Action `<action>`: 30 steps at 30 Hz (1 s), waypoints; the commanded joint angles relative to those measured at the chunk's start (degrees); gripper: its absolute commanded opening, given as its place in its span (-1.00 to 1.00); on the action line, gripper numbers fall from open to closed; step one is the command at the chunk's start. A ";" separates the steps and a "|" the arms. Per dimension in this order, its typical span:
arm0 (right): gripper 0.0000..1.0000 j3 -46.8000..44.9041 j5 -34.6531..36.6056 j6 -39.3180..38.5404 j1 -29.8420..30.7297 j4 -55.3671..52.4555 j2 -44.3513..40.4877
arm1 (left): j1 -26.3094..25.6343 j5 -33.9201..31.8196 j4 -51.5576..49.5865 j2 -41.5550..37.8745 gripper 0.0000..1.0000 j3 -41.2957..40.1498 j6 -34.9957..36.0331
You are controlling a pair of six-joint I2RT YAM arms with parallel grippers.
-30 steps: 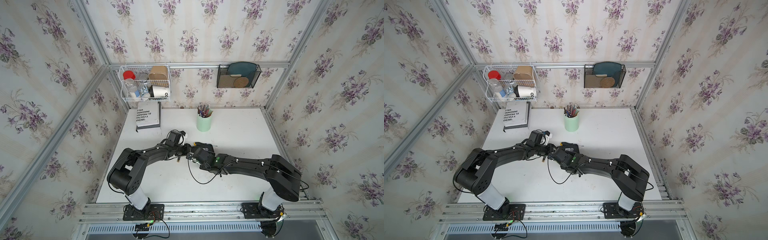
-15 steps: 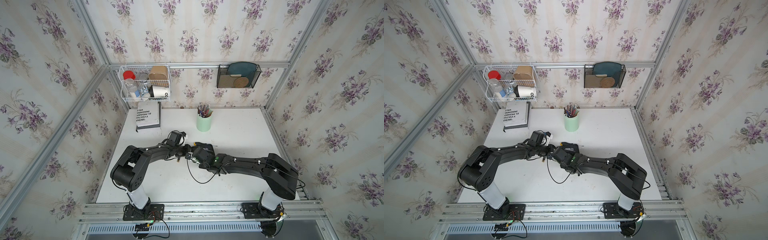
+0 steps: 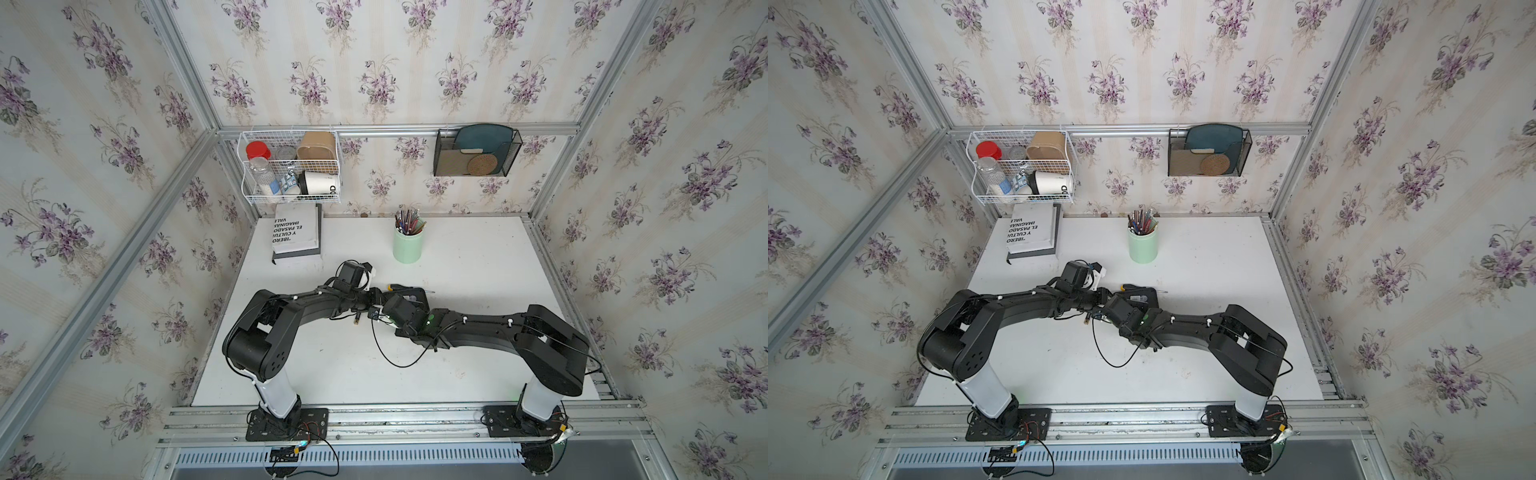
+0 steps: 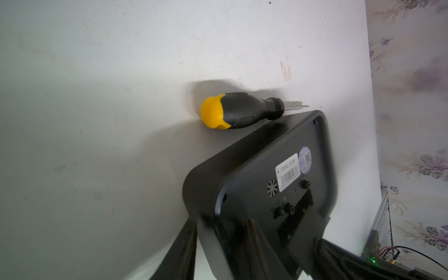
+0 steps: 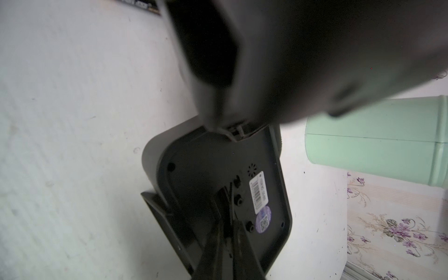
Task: Remove the battery from the alarm
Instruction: Install the cover on the alarm.
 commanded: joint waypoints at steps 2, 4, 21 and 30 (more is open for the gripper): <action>-1.00 -0.56 2.29 -0.85 -0.43 -3.82 0.30 | 0.02 -0.38 -0.21 0.18 -0.27 -0.01 0.68; -1.00 -0.28 2.35 -0.28 -0.52 -4.74 0.28 | 0.10 -0.35 -0.36 0.25 -0.27 0.03 0.73; -0.42 3.09 -1.63 3.75 0.04 -9.83 -3.17 | 0.17 -0.12 0.03 -1.02 -0.25 -0.13 0.66; -0.29 3.87 -9.35 13.77 -1.56 -9.23 -10.04 | 0.12 -0.40 -0.35 -2.51 -0.24 -0.48 0.66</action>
